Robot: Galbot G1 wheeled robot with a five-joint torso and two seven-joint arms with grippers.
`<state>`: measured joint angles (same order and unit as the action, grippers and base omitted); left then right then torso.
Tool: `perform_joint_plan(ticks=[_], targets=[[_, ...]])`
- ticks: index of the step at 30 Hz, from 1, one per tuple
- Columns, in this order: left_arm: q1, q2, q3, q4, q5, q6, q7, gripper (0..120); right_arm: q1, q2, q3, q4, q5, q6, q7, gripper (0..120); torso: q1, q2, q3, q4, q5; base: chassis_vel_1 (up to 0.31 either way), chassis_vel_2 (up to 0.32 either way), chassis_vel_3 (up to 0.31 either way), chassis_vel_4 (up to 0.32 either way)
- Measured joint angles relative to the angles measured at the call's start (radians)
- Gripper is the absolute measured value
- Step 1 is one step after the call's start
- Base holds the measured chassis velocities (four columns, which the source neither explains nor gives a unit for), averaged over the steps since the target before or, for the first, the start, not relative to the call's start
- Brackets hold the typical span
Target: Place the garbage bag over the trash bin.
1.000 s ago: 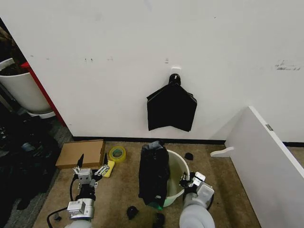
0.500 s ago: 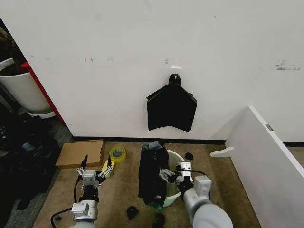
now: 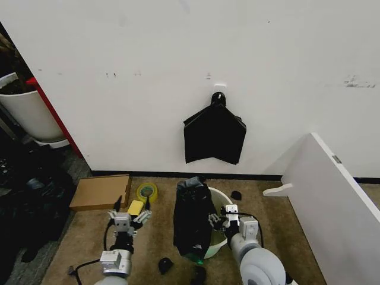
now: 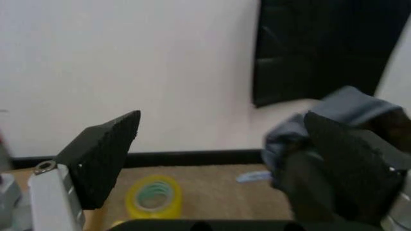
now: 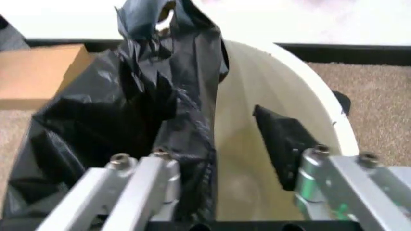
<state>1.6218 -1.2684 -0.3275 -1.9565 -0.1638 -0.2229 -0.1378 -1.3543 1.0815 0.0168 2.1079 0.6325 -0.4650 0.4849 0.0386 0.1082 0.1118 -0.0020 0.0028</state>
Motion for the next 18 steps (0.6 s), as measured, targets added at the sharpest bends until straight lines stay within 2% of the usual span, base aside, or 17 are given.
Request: perform_joint_plan(ticks=[3, 7, 10, 15, 18], targets=[[-0.009, 0.005, 0.008, 0.0, -0.022, 0.027, 0.021, 100, -0.002, -0.002, 0.0, -0.005, -0.001, -0.003, -0.01, 25, 0.0, 0.0, 0.0, 0.0001, -0.0003, 0.0, 0.0, 0.0, 0.0], [-0.042, 0.04, 0.024, -0.015, -0.13, 0.151, 0.068, 100, -0.009, 0.004, 0.0, -0.01, -0.018, 0.019, 0.004, 7, 0.0, 0.0, 0.0, 0.0001, -0.0002, 0.0, 0.0, 0.0, 0.0], [-0.063, 0.065, 0.036, -0.026, -0.189, 0.223, 0.081, 100, -0.011, 0.009, 0.008, -0.01, -0.027, 0.046, 0.026, 0, 0.0, 0.0, 0.0, 0.0001, -0.0001, 0.0, 0.0, 0.0, 0.0], [-0.13, 0.1, 0.067, -0.037, -0.279, 0.404, 0.051, 100, -0.019, 0.004, 0.001, -0.001, -0.023, 0.059, 0.033, 0, 0.0, 0.0, 0.0, -0.0003, -0.0003, 0.0, 0.0, 0.0, 0.0], [-0.155, 0.101, 0.079, -0.033, -0.292, 0.451, 0.032, 100, -0.013, 0.005, -0.014, -0.003, -0.023, 0.059, 0.032, 0, 0.0, 0.0, 0.0, 0.0007, 0.0, 0.0, 0.0, 0.0, 0.0]])
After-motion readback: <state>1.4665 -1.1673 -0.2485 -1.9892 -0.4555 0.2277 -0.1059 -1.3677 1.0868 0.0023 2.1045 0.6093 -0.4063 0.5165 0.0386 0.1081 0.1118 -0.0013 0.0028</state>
